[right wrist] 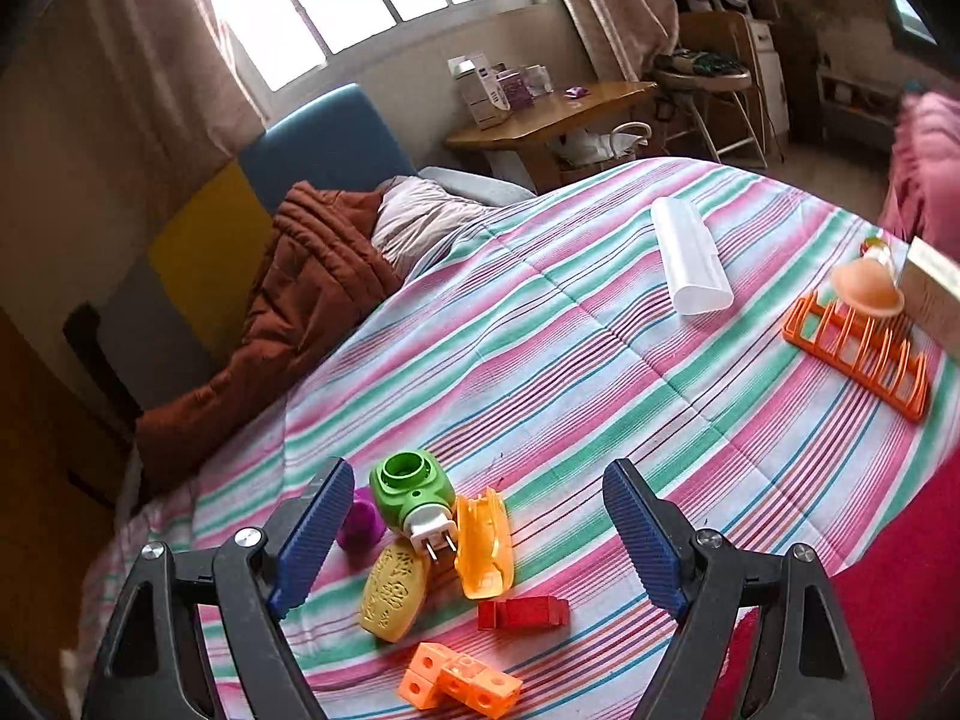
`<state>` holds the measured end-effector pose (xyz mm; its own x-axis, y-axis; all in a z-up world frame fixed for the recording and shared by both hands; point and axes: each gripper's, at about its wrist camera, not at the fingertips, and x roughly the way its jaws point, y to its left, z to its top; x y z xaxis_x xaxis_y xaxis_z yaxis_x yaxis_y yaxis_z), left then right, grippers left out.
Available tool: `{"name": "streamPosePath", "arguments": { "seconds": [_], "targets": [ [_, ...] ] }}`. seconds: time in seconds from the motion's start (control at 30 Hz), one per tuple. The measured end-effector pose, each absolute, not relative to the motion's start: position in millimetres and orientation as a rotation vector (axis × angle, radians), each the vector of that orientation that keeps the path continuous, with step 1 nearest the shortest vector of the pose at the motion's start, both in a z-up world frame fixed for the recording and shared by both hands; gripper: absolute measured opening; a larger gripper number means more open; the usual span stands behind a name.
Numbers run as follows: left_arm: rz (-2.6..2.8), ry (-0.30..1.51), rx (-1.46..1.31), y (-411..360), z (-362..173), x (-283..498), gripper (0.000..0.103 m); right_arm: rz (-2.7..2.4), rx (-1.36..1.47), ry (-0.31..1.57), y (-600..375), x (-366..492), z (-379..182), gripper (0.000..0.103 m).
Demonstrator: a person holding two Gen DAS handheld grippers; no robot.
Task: Organize rigid objects
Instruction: 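Move the left gripper to the orange cube blocks and grasp them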
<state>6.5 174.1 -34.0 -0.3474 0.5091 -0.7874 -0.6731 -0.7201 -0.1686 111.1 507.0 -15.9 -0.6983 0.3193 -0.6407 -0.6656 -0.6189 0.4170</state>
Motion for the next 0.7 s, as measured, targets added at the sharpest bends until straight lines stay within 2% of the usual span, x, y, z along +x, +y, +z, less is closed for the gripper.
{"name": "streamPosePath", "arguments": {
  "seconds": [0.1,0.37,0.5,0.7],
  "targets": [
    [2.011,0.29,-1.127,209.7,-42.7,11.1,0.054,2.339,-0.696,0.951,506.6,111.8,-16.8,0.087],
    [1.772,0.417,-1.091,289.7,-54.1,25.8,0.054,2.372,-0.76,0.961,500.1,104.4,-23.4,0.087],
    [1.659,0.484,-1.077,326.9,-64.2,40.3,0.072,2.351,-0.73,0.996,504.2,109.1,-24.7,0.088],
    [1.615,0.556,-1.065,364.1,-83.6,53.2,0.075,2.33,-0.709,1.01,509.4,112.8,-23.7,0.088]
  ]
}}
